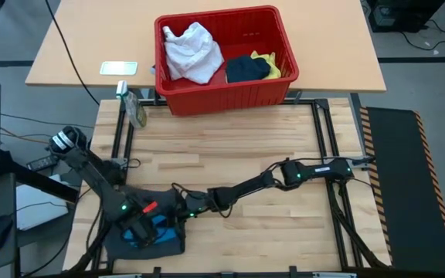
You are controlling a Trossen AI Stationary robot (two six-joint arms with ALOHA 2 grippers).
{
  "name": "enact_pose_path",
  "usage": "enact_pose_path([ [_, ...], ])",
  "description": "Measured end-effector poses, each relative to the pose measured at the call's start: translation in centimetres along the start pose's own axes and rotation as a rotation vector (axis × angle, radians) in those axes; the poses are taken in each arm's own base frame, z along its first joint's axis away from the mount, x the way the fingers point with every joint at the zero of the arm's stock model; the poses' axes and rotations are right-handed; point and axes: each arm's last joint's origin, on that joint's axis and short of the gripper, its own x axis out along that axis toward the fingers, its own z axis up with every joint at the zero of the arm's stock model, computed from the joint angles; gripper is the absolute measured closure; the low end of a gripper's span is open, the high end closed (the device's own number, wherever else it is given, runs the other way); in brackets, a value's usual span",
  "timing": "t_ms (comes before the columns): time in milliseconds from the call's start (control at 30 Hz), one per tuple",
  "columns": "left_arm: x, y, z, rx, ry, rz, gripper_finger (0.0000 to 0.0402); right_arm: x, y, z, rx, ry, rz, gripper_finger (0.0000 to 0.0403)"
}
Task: Fold laundry
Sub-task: Stack the light blue shorts on top of the black shorts
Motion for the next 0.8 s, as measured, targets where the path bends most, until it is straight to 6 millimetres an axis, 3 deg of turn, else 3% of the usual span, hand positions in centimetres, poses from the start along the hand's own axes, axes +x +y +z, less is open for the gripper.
enact_pose_path([
  [233, 1.4, 1.4, -1.2, 0.023, -0.031, 0.154, 0.0356, -0.2, 0.1, -0.7, -0.083, 0.14, -0.105, 0.0208],
  [367, 1.7, 2.0, -1.0, -0.083, -0.05, 0.194, 0.0336, -0.7, -0.5, -0.7, -0.079, 0.259, -0.159, 0.0169],
  [567, 0.0, 1.7, -0.9, -0.105, -0.08, 0.205, 0.0246, -2.4, -0.6, 1.2, -0.125, 0.406, -0.247, 0.0145],
  [800, -2.1, 1.6, -1.2, -0.077, -0.151, 0.258, 0.0153, -4.1, 2.3, 4.9, -0.231, 0.381, -0.324, 0.0142],
])
